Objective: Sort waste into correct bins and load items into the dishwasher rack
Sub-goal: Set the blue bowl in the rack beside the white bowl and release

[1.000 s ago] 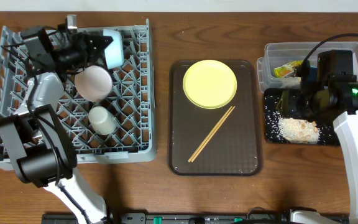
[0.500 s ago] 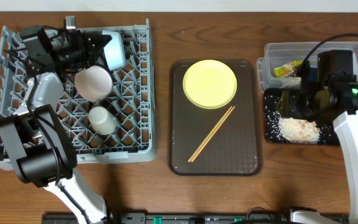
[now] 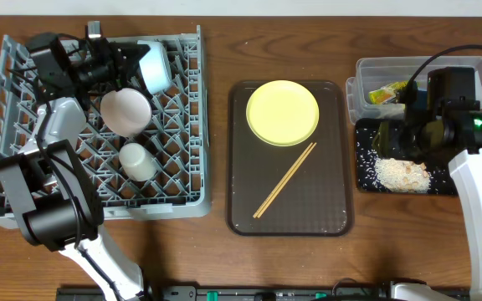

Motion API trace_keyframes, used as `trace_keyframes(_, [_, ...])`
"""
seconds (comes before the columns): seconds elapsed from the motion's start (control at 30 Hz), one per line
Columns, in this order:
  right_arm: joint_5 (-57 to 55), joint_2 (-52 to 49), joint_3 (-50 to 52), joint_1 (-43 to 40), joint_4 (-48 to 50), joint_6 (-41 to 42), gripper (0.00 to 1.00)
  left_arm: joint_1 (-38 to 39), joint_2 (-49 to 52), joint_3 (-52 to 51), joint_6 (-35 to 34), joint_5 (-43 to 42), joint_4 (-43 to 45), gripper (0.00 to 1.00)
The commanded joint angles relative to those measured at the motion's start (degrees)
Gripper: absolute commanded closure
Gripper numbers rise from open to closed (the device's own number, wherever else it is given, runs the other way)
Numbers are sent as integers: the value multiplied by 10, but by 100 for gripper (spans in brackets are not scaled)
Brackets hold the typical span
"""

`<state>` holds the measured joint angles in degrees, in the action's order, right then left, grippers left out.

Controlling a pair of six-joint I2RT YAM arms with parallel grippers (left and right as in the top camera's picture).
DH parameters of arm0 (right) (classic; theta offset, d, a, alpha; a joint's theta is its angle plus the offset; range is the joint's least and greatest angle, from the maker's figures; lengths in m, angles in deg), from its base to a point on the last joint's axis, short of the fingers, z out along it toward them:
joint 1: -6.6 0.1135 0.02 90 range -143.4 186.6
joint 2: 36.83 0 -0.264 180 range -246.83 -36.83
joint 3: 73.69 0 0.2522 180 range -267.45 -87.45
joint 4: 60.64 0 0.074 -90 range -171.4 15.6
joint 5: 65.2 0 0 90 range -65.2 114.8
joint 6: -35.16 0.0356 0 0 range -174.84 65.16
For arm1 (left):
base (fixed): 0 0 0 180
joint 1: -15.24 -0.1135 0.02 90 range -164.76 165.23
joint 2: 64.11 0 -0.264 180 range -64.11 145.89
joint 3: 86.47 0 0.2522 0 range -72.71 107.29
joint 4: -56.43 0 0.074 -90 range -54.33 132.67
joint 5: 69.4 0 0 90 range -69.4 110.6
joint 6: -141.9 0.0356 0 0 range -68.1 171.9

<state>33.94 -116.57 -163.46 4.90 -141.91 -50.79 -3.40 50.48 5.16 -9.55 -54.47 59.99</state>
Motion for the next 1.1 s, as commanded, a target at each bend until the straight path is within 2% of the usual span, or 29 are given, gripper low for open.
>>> trace_keyframes(0.0, [-3, 1, 0, -7, 0, -5, 48, 3, 8, 8, -17, -14, 4, 94])
trace_keyframes(0.5, [-3, 1, 0, -7, -4, -5, 48, 17, 9, 1, -28, 47, -3, 94])
trace_keyframes(0.63, [-3, 1, 0, -7, -5, -5, 48, 14, 13, -7, 2, 68, -9, 94])
trace_keyframes(0.9, [-3, 1, 0, -7, -13, -20, 48, -17, 13, -10, 99, 111, -102, 94])
trace_keyframes(0.93, [-3, 1, 0, -7, -13, -20, 48, -22, 13, -10, 100, 111, -102, 91])
trace_keyframes(0.97, [-3, 1, 0, -7, -13, -20, 48, -27, 13, -10, 100, 111, -102, 86])
trace_keyframes(1.0, [-3, 1, 0, -7, -13, -20, 48, -32, 12, -10, 101, 111, -102, 76])
trace_keyframes(1.07, [-3, 1, 0, -7, -13, -20, 48, -41, 12, -10, 103, 109, -102, 67])
